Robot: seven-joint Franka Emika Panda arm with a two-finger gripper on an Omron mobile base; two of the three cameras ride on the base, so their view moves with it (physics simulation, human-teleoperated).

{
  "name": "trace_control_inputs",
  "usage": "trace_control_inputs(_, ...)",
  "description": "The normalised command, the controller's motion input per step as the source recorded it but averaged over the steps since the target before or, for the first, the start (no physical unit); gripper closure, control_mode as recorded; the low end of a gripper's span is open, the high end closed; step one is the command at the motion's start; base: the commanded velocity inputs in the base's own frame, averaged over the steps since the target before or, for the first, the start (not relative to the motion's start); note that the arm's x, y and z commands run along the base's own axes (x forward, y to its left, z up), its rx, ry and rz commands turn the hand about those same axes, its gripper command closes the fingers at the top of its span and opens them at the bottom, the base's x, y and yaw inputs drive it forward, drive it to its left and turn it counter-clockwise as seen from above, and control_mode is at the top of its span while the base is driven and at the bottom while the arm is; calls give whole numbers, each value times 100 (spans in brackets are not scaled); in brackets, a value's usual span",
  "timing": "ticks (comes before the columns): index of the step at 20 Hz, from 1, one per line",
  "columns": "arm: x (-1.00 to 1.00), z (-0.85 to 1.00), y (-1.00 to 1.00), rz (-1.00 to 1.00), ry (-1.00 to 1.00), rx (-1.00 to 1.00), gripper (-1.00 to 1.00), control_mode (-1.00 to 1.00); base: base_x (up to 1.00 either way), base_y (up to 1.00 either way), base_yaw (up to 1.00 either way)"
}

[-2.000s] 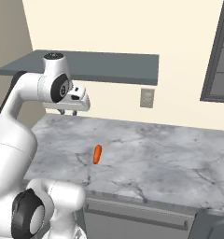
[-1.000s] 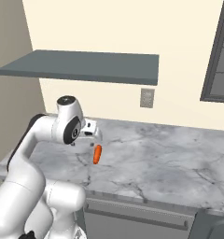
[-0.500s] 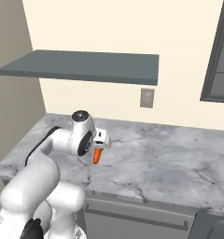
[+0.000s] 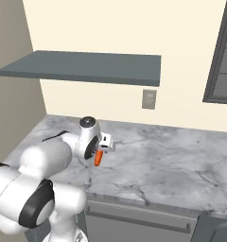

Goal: Pick the carrot from the counter and place it in the cabinet.

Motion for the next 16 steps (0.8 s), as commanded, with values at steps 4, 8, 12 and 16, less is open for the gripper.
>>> trace_control_inputs(4,4,-52,0,0,5,0,-100,-100,0,0,0)
trace_control_inputs(8,5,-52,0,0,1,0,-100,-100,0,0,0)
trace_control_inputs(12,10,-45,0,0,0,0,-100,-100,0,0,0)
trace_control_inputs(16,4,-42,0,0,0,0,100,-100,0,0,0)
